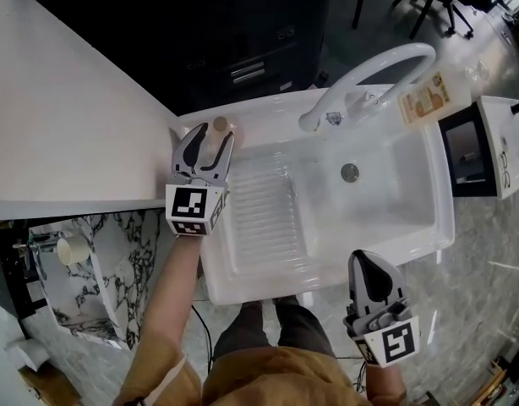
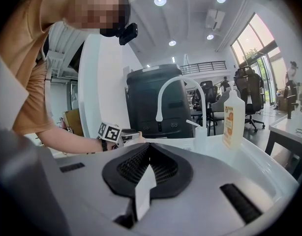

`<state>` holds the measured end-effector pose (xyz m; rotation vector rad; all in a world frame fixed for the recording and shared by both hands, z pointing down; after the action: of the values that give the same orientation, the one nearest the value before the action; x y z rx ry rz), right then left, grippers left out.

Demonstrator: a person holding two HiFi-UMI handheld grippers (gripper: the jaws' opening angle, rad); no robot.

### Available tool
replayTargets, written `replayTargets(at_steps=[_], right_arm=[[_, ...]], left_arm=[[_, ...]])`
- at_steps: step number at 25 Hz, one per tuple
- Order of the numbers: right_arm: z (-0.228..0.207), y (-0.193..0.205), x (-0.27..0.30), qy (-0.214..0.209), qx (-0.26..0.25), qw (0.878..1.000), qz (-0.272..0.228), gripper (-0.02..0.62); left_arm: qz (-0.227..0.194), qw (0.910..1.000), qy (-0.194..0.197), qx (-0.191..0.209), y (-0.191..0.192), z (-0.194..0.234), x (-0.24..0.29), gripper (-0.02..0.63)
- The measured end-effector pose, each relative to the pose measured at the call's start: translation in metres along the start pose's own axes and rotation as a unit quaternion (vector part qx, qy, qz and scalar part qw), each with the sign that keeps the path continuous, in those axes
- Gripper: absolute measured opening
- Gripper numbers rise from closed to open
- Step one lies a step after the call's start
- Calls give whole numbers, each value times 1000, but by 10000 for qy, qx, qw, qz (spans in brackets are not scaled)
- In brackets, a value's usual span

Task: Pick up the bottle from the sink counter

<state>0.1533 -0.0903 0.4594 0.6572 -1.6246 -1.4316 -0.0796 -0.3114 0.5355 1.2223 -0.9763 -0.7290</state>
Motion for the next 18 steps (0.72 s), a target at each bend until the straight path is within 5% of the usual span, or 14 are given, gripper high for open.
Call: replayTargets(at_steps=[18], right_arm=[[-13,5,4,82,165,9998,-26,0]], left_arm=[[56,10000,-6,-61,11,2,30,189]])
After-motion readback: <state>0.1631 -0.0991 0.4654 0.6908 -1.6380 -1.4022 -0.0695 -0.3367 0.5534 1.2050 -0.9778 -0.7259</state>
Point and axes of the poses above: the fingertips, and each gripper's own axes: x forward along the fingers, z to its left, y out of its underside, the point moved 1 cm from there along -x, backward along the fingers, and after that the axes turned 10 degrees about -x, right-handed, at the moved point
